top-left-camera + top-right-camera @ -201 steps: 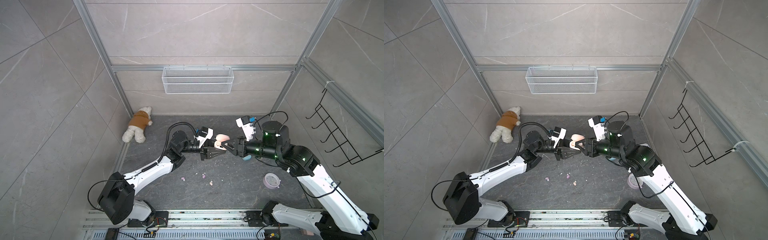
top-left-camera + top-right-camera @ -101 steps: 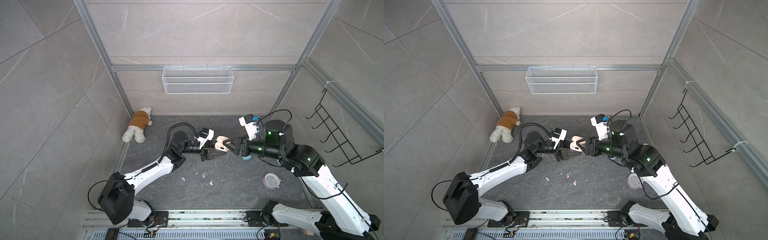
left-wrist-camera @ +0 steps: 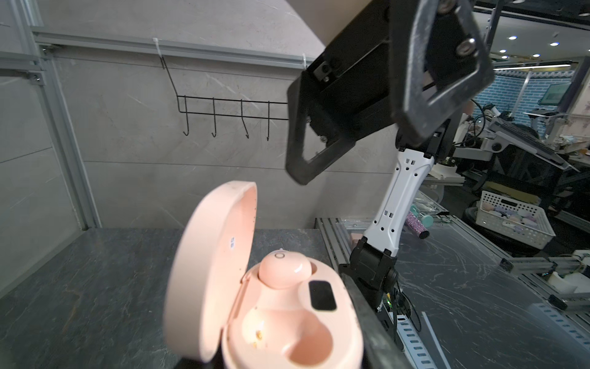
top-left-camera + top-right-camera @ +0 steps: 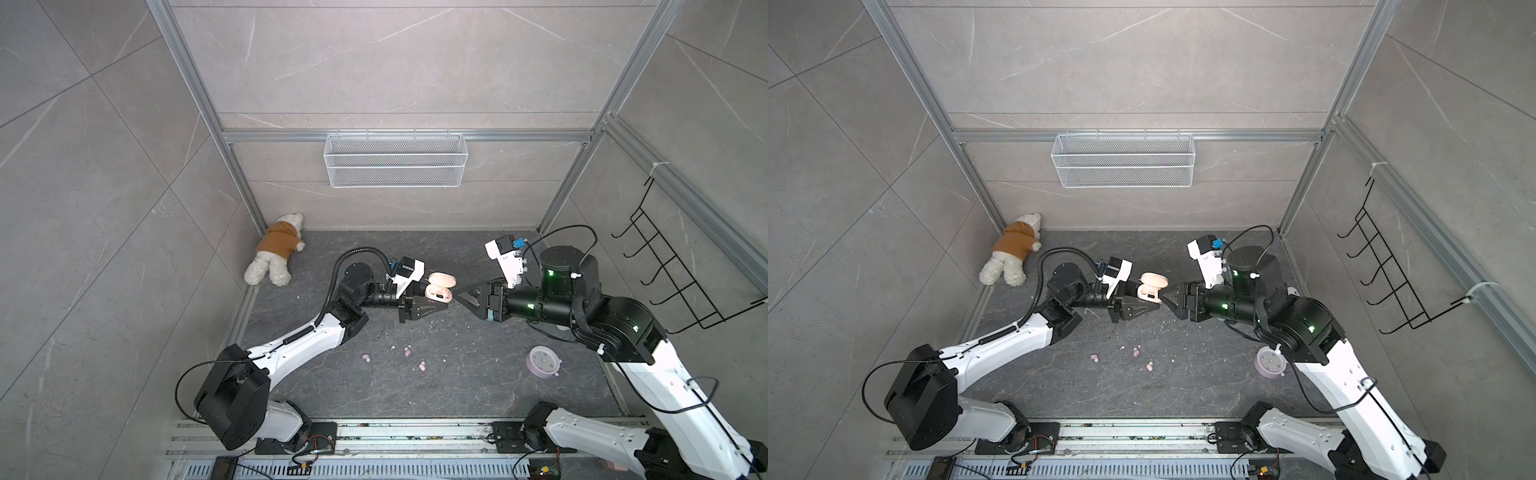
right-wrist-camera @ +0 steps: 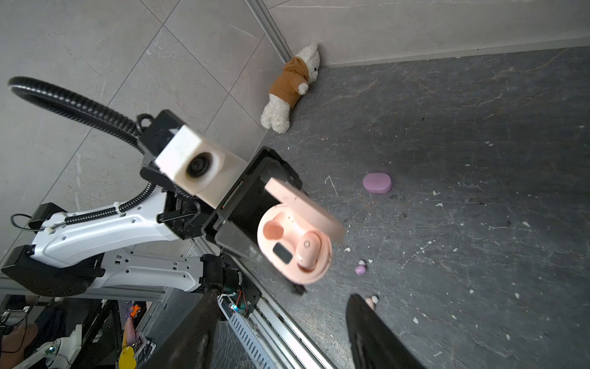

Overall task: Insert wireless bluetooth earbuds into charging case
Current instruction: Insert the wireless bluetooth earbud into the charging case, then move a wireless bluetooth earbud to the bottom-center of the table.

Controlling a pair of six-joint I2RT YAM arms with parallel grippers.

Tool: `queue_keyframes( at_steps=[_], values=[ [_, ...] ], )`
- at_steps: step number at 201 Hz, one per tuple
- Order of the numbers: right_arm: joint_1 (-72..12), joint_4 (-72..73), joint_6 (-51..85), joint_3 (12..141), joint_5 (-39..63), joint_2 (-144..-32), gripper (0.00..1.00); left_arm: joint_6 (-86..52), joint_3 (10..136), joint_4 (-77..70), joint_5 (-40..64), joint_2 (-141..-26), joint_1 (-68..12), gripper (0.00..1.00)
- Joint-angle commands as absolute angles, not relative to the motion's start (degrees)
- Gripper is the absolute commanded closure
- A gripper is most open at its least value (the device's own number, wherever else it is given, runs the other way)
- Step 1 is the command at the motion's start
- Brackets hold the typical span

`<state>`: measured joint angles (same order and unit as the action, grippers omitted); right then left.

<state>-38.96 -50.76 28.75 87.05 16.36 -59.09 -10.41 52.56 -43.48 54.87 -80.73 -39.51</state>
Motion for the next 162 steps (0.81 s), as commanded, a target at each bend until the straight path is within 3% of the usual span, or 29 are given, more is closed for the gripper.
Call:
queue_keyframes(
  at_steps=[1,57,162],
  values=[
    [-38.9,-52.4,30.1,83.2,18.0,-56.9,0.34,-11.9,50.8,-47.4,53.2,-77.5,-36.1,0.78],
    [-43.8,-43.1,34.2,65.1,14.8,-56.6,0.33,-10.7,46.1,-44.4,51.6,-72.2,-27.5,0.78],
    [-60.2,-31.0,48.6,51.2,1.4,-82.0,0.35,-9.0,40.5,-39.4,49.1,-64.3,-23.6,0.78]
  ],
)
